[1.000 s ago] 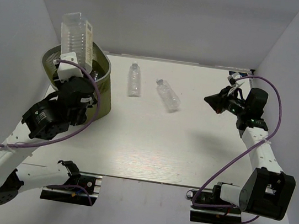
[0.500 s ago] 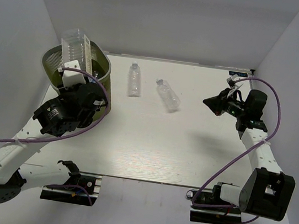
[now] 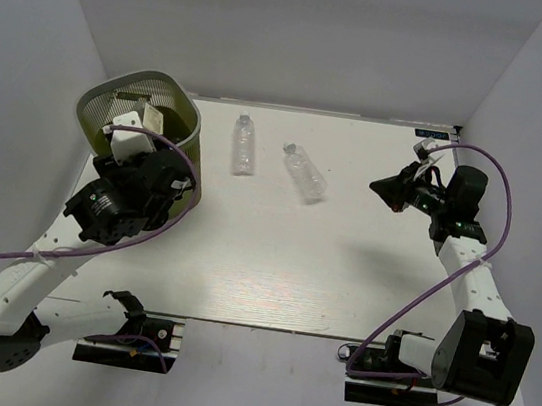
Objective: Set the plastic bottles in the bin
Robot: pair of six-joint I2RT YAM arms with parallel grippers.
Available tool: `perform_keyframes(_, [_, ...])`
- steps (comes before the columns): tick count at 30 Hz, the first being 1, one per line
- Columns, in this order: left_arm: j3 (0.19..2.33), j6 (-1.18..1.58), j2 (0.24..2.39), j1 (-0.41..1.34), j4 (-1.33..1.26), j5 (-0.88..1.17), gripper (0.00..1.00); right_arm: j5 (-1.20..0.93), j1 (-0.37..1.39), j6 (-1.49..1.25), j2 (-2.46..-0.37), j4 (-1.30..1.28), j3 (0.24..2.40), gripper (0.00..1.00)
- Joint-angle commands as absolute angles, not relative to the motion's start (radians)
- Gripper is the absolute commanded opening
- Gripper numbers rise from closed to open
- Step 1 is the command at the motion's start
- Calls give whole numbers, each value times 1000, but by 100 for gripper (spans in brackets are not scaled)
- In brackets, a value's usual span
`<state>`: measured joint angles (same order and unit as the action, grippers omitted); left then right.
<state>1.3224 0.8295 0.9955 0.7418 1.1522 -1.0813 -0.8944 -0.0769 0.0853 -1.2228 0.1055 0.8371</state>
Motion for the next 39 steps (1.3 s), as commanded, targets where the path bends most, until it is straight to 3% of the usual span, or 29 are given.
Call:
perform_keyframes(1, [1324,867,979,733,1150,-1086,87,-917,-86,97,-1201,106,828,10])
perform_keyframes(8, [1324,806,969,733,1060,-1066,91,-914,-89,123,-1198,90,824,13])
perform_keyframes(9, [1324,652,969,733,993,-1011,89,-907,-87,127,-1201,97,827,32])
perform_keyframes(11, [1293,412,959,733,709,-878,84,-868,-83,141,-1228,80,854,50])
perform_keyframes(12, [1293,244,959,733,648,-695,69,-861,-80,168,-1247,52,900,65])
perform_keyframes(13, [1293,185,992,733,606,-587,61,-861,-66,195,-1338,25,931,68])
perform_keyframes(15, [1336,74,1060,733,577,-272,33,-850,-52,225,-1417,-157,1113,79])
perform_keyframes(16, [1376,54,1148,733,586,-167,32,-838,-25,282,-1530,-201,1159,81])
perform_keyframes(17, [1388,45,1191,750,607,-93,32,-778,-2,293,-1561,-294,1243,84])
perform_keyframes(18, [1388,44,1234,761,607,31,38,-756,44,301,-1590,-317,1322,90])
perform_keyframes(20, [1375,60,1305,761,620,127,52,-688,90,293,-1705,-385,1484,90])
perform_keyframes(25, [1139,199,1303,761,441,121,76,-603,210,268,-1985,-578,1842,90])
perform_keyframes(30, [987,276,1212,761,364,58,79,-488,336,232,-2112,-568,1956,90])
perform_keyframes(39, [898,344,1138,770,397,-23,79,-250,416,158,-2238,-515,1964,84])
